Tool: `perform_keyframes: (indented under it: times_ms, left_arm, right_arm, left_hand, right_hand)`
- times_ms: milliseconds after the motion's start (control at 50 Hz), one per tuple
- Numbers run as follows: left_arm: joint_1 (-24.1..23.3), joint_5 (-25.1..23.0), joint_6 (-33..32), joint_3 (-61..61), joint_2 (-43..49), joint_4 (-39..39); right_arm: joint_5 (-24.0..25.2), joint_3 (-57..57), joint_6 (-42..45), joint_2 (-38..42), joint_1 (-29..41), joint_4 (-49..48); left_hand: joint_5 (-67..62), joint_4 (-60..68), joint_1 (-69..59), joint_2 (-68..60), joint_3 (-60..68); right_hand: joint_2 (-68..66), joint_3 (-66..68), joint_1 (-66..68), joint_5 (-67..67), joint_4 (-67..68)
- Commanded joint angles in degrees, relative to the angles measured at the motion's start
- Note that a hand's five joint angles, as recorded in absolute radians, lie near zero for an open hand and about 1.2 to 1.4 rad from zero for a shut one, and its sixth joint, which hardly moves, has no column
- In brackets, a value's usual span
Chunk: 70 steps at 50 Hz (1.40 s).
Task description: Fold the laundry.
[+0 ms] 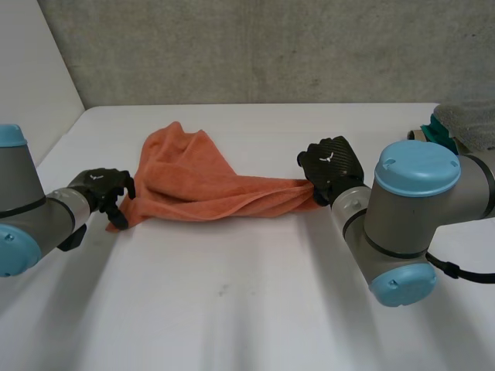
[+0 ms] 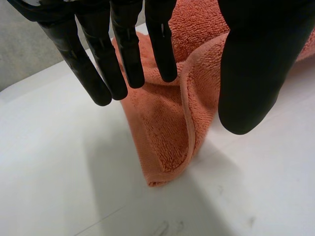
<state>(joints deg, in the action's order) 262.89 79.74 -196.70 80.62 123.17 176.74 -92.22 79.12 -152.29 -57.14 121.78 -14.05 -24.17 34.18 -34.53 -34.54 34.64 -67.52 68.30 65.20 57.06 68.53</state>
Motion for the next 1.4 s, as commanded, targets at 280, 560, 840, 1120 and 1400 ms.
perform_keyframes:
  times_ms: [280, 560, 840, 1120, 1400]
  left_arm:
    - [-5.37, 5.07, -1.67, -11.37, 6.48, -2.28]
    - [-2.65, 0.16, -5.89, -5.56, -37.21, -1.84]
    - [-2.56, 0.86, -8.96, -21.98, -9.57, -11.51]
    - [-3.7, 5.15, -2.12, -49.51, -3.98, 5.17]
    - [-3.7, 3.41, 4.84, -35.81, -9.53, 10.81]
  right_arm:
    - [0.02, 0.24, -1.08, -4.29, -2.51, 3.5]
    - [1.16, -8.27, 8.15, -25.65, -7.44, 10.97]
    - [6.08, -22.69, 8.5, -5.82, -7.09, 27.77]
    - [-4.98, -45.11, -0.45, 5.9, -8.22, 1.25]
    - [2.57, -34.13, -4.33, -3.07, -8.4, -0.45]
  left_hand:
    - [-45.83, 45.82, -45.47, -45.46, 45.36]
    - [-45.83, 45.82, -45.47, -45.46, 45.36]
    - [-45.83, 45.82, -45.47, -45.46, 45.36]
    - [-45.83, 45.82, -45.47, -45.46, 45.36]
    - [-45.83, 45.82, -45.47, -45.46, 45.36]
  right_hand:
    - [-12.48, 11.7, 14.8, 12.94, 11.47]
    - [-12.48, 11.7, 14.8, 12.94, 11.47]
    - [-12.48, 11.7, 14.8, 12.94, 11.47]
    - [-12.48, 11.7, 14.8, 12.94, 11.47]
    - [-12.48, 11.7, 14.8, 12.94, 11.47]
